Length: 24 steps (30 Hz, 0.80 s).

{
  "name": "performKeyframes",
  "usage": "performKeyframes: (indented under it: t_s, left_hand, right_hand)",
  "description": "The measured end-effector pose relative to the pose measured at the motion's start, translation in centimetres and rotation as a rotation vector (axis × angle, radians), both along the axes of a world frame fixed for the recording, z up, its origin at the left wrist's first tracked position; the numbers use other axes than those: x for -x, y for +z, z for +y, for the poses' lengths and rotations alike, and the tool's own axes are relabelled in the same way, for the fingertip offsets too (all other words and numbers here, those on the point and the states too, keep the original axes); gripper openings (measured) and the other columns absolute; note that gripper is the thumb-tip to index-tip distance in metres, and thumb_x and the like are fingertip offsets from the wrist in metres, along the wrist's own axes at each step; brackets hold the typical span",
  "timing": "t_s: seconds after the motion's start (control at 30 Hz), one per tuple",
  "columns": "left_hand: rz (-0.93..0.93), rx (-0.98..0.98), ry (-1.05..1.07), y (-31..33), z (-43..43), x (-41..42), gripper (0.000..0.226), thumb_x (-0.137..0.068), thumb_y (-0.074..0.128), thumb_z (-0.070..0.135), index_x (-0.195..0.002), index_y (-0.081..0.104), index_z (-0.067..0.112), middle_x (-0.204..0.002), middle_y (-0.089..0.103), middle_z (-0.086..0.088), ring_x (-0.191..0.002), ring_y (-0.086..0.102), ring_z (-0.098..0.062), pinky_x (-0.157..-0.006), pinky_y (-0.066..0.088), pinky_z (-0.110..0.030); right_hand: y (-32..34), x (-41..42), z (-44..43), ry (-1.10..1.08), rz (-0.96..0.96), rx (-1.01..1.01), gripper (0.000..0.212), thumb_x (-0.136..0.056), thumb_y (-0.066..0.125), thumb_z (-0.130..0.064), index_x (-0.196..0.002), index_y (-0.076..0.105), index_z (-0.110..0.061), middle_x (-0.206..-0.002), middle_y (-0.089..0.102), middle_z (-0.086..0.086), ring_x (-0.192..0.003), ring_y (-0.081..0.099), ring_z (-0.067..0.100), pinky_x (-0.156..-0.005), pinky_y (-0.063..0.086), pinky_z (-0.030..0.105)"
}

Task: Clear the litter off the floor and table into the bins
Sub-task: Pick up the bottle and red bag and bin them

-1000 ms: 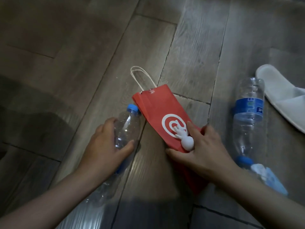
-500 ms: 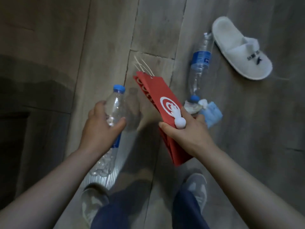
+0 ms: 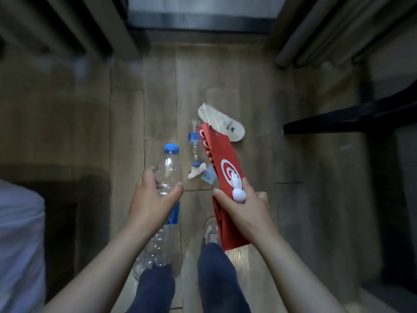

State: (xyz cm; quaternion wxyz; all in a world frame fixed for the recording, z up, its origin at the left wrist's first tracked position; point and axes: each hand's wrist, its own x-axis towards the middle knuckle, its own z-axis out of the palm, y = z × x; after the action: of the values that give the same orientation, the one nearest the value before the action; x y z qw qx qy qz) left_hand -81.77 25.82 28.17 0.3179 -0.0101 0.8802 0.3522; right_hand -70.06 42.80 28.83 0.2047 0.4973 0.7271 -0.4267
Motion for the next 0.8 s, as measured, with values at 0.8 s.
performKeyframes:
  t_s: [0.8]
  left_hand:
    - [-0.01,-0.642,-0.83,40.6,3.4,-9.9,0.031,-0.07,0.078,0.042,-0.091,0.056,0.042,-0.077,0.068,0.02,-0.068,0.064,0.006,-0.052,0.045,-0.011]
  right_hand:
    - [41.4,-20.2,-15.0,-1.061,0.475,-0.36,0.077,-0.061,0.044,-0.093,-0.113,0.05,-0.037,-0.106,0.06,-0.01,-0.089,0.057,0.004,-0.07,0.044,0.023]
